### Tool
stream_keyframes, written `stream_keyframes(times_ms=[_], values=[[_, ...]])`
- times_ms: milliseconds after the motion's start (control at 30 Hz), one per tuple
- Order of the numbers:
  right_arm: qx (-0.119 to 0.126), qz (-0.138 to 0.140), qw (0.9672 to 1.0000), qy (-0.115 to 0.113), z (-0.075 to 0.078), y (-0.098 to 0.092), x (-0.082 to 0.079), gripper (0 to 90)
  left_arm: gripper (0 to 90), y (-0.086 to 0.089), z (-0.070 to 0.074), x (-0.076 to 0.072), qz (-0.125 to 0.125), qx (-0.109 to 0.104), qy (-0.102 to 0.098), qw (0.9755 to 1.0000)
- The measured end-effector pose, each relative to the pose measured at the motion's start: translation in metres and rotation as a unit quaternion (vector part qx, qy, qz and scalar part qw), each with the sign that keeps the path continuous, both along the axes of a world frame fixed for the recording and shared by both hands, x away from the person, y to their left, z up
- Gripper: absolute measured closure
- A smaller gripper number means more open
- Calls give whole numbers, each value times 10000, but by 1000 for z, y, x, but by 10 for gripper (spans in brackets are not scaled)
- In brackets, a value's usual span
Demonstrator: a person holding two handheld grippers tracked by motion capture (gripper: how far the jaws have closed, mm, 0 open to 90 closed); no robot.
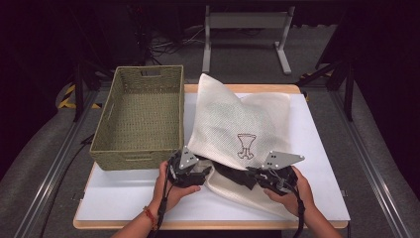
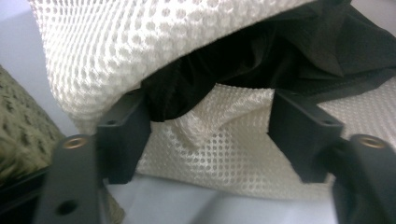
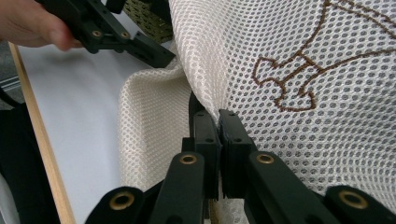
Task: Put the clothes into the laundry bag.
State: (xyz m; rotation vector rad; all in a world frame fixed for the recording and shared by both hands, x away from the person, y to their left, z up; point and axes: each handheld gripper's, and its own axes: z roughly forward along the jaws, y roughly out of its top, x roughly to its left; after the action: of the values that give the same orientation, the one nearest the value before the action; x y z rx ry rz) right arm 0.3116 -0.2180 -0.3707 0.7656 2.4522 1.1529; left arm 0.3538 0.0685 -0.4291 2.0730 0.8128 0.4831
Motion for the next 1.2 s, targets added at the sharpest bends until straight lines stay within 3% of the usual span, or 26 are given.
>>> stream_keyframes(times_ms=[100, 133, 200, 267, 333, 433, 467, 600, 700, 833, 967, 1033, 1133, 1200], values=[[10, 9, 10000, 18, -1, 0, 1, 872, 598, 1, 1, 2, 69, -23, -9, 10000], [-2, 14, 10000, 8, -1, 0, 1, 872, 598, 2, 2, 3, 107, -25, -80, 9999], [-6, 21, 10000, 2, -1, 1, 1, 872, 744, 1, 4, 2, 137, 22, -248, 9996], [-1, 21, 10000, -12, -1, 0, 0, 872, 800, -1, 5, 0, 89, 123, -325, 9994], [27, 46, 10000, -19, 0, 0, -1, 872, 852, -2, 5, 1, -65, 78, -297, 9995], [21, 87, 10000, -25, 0, 2, -1, 872, 867, -7, 4, 6, -232, -36, -261, 9994], [22, 85, 10000, -18, 0, 3, -1, 872, 867, -12, 4, 7, -300, 7, -268, 9992], [8, 98, 10000, -10, -1, 5, -1, 872, 873, -30, 4, 11, -568, -182, -282, 9978], [20, 91, 10000, 16, -1, 5, 0, 872, 873, -52, 7, 13, -788, -348, -310, 9958], [25, 60, 10000, 36, -3, 3, 0, 872, 873, -76, 4, 14, -1016, -362, -318, 9937], [47, 71, 9999, 71, -3, 3, 1, 872, 872, -87, 0, 19, -1009, -351, -396, 9935], [74, 76, 9999, 119, -4, 3, 1, 872, 872, -91, -3, 24, -905, -171, -654, 9936], [135, 106, 9996, 234, -6, 3, 2, 873, 872, -88, -8, 32, -781, -9, -795, 9938], [115, 127, 9994, 298, -8, 3, 3, 873, 872, -85, -10, 38, -691, 28, -768, 9946]])
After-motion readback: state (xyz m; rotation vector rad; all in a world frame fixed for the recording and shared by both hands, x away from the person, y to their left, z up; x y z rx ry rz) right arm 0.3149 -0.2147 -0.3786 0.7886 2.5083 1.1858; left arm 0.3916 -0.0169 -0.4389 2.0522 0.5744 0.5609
